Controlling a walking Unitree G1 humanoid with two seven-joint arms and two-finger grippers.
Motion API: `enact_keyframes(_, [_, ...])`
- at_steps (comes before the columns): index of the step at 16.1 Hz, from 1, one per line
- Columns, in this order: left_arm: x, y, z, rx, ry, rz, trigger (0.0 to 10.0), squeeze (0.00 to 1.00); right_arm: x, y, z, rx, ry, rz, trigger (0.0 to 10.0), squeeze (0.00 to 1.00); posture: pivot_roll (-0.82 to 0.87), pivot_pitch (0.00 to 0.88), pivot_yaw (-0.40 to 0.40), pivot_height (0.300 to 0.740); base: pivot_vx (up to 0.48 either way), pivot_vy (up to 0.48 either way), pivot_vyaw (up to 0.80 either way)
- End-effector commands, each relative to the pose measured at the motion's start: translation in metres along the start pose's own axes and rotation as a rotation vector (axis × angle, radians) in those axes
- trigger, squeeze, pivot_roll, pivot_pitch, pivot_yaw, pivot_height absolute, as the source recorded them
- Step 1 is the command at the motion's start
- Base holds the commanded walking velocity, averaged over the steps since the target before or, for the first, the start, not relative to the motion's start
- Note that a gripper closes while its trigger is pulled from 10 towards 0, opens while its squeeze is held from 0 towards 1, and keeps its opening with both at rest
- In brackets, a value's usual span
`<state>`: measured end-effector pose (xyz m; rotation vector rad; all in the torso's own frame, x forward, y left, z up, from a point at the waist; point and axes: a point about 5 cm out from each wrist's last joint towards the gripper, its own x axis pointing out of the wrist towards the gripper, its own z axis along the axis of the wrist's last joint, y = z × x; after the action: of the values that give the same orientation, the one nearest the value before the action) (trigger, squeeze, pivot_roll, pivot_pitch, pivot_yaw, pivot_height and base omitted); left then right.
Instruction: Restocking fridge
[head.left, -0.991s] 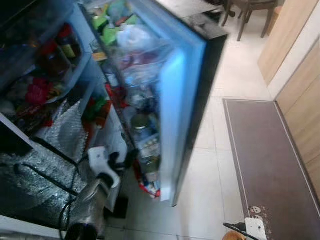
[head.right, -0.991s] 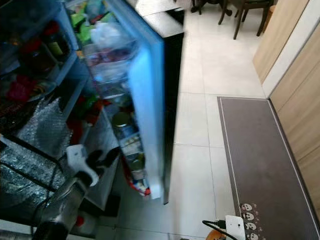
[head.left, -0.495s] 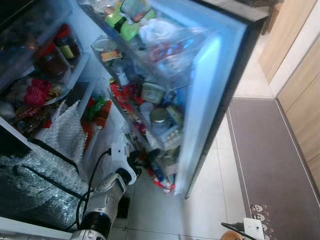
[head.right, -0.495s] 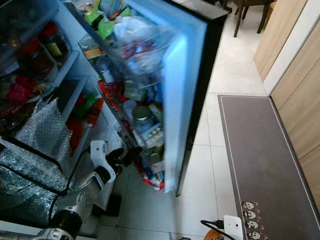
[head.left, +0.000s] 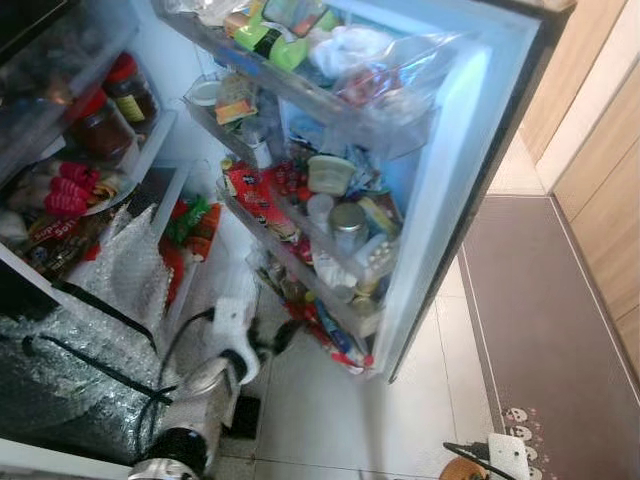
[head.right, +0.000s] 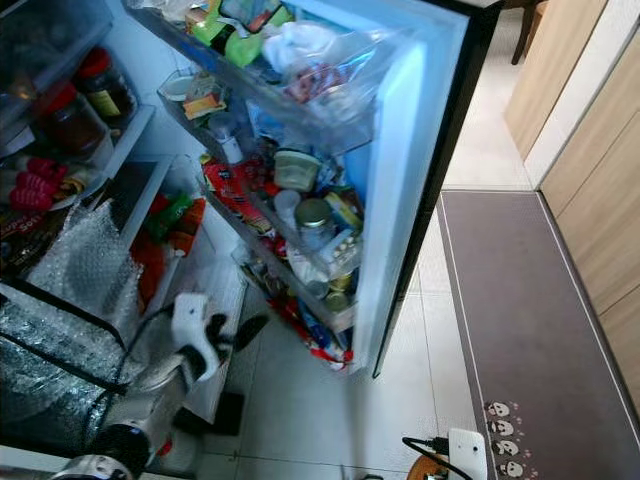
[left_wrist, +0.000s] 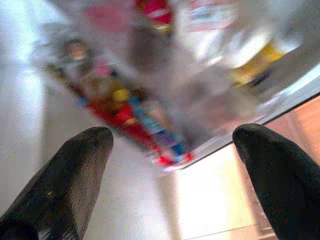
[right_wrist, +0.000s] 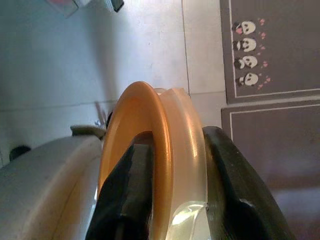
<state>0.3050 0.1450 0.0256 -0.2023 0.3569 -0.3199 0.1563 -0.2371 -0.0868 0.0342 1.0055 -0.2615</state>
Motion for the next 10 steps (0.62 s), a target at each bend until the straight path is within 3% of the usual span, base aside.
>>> enact_keyframes(1, [-0.012, 0.015, -0.023, 0.032, 0.093, 0.080, 10.0, 0.00, -0.001, 0.000, -0.002, 0.019, -0.022, -0.014, 10.0, 0.00, -0.20, 0.106, 0.067, 0.740, 0.000, 0.000, 0.00])
enact_keyframes(7, [-0.047, 0.045, -0.071, 0.111, 0.301, 0.254, 10.0, 0.00, -0.001, 0.001, -0.001, 0.024, -0.046, -0.024, 10.0, 0.00, -0.18, 0.084, 0.064, 0.740, 0.000, 0.000, 0.00])
enact_keyframes(10, [-0.077, 0.058, -0.102, 0.140, 0.452, 0.325, 10.0, 0.00, -0.002, 0.000, 0.002, 0.035, -0.104, -0.046, 10.0, 0.00, -0.19, 0.073, 0.070, 0.740, 0.000, 0.000, 0.00])
